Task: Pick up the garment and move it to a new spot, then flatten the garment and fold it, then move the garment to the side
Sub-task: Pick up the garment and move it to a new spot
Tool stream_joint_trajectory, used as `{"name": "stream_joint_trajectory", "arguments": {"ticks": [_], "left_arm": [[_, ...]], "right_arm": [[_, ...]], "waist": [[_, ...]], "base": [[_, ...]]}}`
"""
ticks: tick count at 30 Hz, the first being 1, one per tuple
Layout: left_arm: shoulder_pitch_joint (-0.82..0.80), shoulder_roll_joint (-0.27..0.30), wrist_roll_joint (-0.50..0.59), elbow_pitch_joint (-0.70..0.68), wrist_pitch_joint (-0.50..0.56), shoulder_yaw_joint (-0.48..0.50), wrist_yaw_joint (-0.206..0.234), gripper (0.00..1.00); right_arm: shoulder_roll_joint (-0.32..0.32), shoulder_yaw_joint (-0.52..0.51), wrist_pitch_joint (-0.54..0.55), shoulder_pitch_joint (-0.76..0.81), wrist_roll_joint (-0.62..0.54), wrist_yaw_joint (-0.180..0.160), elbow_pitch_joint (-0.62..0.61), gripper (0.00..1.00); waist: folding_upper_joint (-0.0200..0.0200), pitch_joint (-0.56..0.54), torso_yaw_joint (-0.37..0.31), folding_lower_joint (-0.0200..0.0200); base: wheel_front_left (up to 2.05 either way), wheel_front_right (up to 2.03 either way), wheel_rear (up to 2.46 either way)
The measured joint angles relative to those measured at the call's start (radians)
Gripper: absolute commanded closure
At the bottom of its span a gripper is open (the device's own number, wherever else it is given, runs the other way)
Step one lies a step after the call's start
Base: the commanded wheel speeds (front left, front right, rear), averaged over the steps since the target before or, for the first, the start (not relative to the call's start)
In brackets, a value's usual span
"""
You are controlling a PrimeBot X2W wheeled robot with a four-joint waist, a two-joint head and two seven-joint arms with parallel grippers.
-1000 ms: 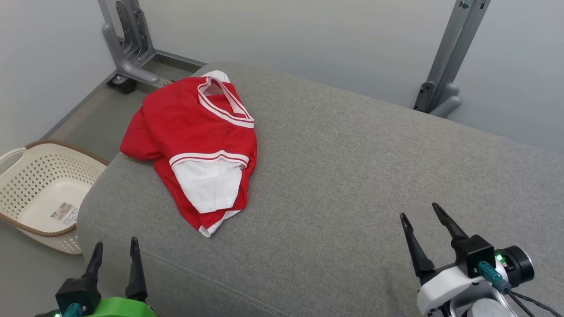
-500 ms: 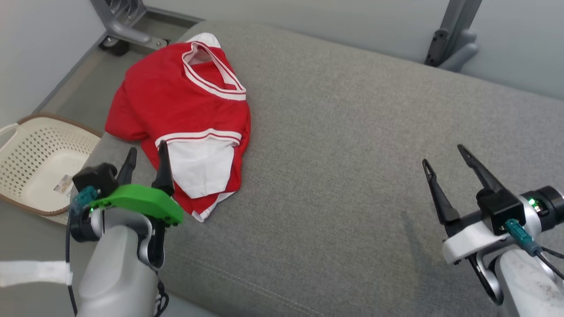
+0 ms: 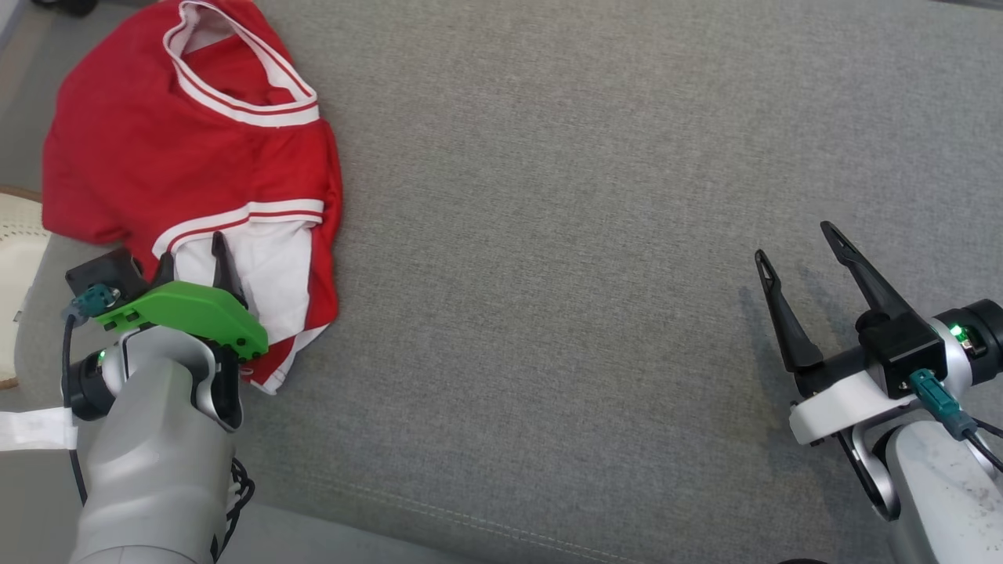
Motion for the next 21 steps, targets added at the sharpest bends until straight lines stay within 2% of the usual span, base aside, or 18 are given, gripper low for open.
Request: {"name": "stream_joint_trajectory", "arguments": {"ticks": [5,10,11,13,15,16,17,18,21], "left_arm": [[-0.014,0.012,0.003,0.023,-0.003,0.000,-0.005,0.00],[-0.014,0.016,0.010,0.020,-0.006,0.002,-0.007,0.00],[-0.014,0.017,0.012,0.019,-0.006,0.001,-0.010,0.13],[-0.011,0.017,0.015,0.004,-0.006,0.003,-0.012,0.52],[-0.011,0.023,0.017,-0.029,-0.006,0.015,-0.011,0.73],[-0.010,0.025,0.019,-0.040,-0.006,0.018,-0.011,0.73],[-0.009,0.026,0.022,-0.046,-0.008,0.020,-0.011,0.93],[-0.005,0.026,0.028,-0.050,-0.008,0.022,-0.011,0.99],[0.000,0.030,0.031,-0.068,-0.007,0.033,-0.011,1.00]], "right_arm": [[0.021,0.000,0.000,0.006,0.000,0.000,0.002,0.00],[0.034,0.003,0.000,0.005,0.000,0.000,0.005,0.00],[0.035,0.005,0.000,0.004,0.000,0.000,0.005,0.00],[0.035,0.007,0.000,0.003,0.000,0.000,0.006,0.00],[0.035,0.008,0.000,0.001,0.000,0.000,0.007,0.00],[0.034,0.008,0.000,0.001,0.000,0.000,0.008,0.00],[0.034,0.008,0.000,0.001,0.000,0.000,0.009,0.00],[0.035,0.008,0.000,0.001,0.000,0.000,0.009,0.00],[0.041,0.000,0.000,0.001,0.000,0.000,0.010,0.00]], "waist": [[0.0000,0.025,-0.034,-0.0001],[0.0000,0.030,-0.038,-0.0001],[0.0000,0.029,-0.038,-0.0001],[0.0000,0.028,-0.038,-0.0001],[0.0000,0.025,-0.038,-0.0001],[0.0000,0.023,-0.038,-0.0001],[0.0000,0.021,-0.038,-0.0001],[0.0000,0.020,-0.038,-0.0001],[0.0000,0.016,-0.041,-0.0001]], "base": [[0.00,0.00,0.00],[0.00,0.00,0.00],[0.00,0.00,0.00],[0.00,0.00,0.00],[0.00,0.00,0.00],[0.00,0.00,0.00],[0.00,0.00,0.00],[0.00,0.00,0.00],[0.00,0.00,0.00]]}}
